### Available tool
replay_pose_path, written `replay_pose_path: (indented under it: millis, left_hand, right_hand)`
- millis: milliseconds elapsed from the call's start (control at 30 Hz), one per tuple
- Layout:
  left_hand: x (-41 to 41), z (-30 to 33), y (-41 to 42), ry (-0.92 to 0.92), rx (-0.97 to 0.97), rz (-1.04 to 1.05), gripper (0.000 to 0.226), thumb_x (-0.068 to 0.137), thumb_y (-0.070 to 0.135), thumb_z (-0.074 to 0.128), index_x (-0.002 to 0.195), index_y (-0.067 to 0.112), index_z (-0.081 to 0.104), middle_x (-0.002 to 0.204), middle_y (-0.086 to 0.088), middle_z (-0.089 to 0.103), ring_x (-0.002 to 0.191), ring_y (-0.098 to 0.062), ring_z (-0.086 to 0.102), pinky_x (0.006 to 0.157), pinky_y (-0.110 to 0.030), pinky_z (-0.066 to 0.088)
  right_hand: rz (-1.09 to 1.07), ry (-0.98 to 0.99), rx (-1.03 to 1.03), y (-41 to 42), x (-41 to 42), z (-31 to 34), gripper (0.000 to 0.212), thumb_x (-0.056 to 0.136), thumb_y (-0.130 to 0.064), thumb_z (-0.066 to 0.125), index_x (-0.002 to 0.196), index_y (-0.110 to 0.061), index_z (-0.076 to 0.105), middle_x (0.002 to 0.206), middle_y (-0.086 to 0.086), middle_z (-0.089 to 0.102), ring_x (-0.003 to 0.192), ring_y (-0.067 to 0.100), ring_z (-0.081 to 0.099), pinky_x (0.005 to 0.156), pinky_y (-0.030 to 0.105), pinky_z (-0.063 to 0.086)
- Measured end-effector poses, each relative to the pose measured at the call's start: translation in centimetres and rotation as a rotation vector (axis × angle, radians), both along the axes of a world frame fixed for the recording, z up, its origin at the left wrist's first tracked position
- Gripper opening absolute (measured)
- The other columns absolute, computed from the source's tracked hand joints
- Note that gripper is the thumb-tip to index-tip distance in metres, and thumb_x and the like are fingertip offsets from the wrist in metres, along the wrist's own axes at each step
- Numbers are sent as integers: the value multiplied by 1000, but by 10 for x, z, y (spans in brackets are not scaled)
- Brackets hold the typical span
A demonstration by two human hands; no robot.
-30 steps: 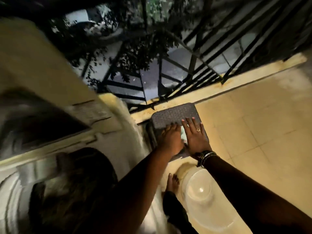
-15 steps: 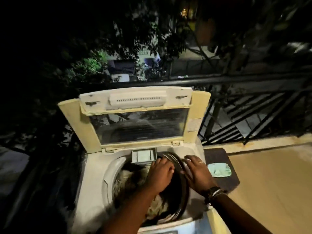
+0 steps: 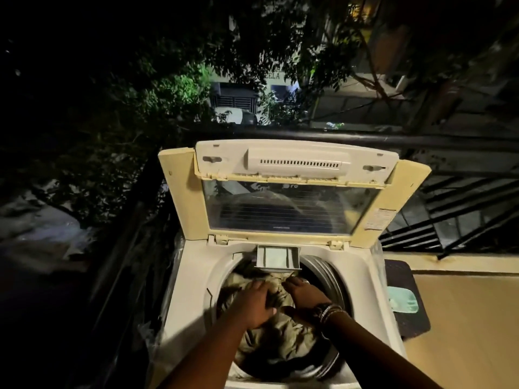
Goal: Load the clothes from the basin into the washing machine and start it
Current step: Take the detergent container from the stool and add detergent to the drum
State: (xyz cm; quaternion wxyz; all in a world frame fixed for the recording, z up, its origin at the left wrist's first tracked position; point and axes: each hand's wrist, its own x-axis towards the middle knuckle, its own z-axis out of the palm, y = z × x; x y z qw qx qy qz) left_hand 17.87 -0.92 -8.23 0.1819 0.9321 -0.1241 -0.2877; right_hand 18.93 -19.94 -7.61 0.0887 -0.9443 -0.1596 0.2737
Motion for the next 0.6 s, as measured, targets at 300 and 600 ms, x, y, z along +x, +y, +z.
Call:
replay_pose_path:
  millis: [300,600]
  left_hand:
    - [46,9,-14,-268,-43,178,67,97,40,57,154,18,30,157,-7,33,148,-28,25,121,-37,22]
    - [50,8,-25,-336,-25,260,68,91,38,66,149,21,35,148,-2,41,140,-24,35,116,-36,31]
  right_hand:
    - [-89,-158,90,0,52,-2,65,84,-41,65,143,-18,48,148,3,47,132,27,51,109,38,45]
    - [-112,-226,69,9,58,0,61,79,-35,73,135,-18,57,137,0,48,118,25,56,98,38,52]
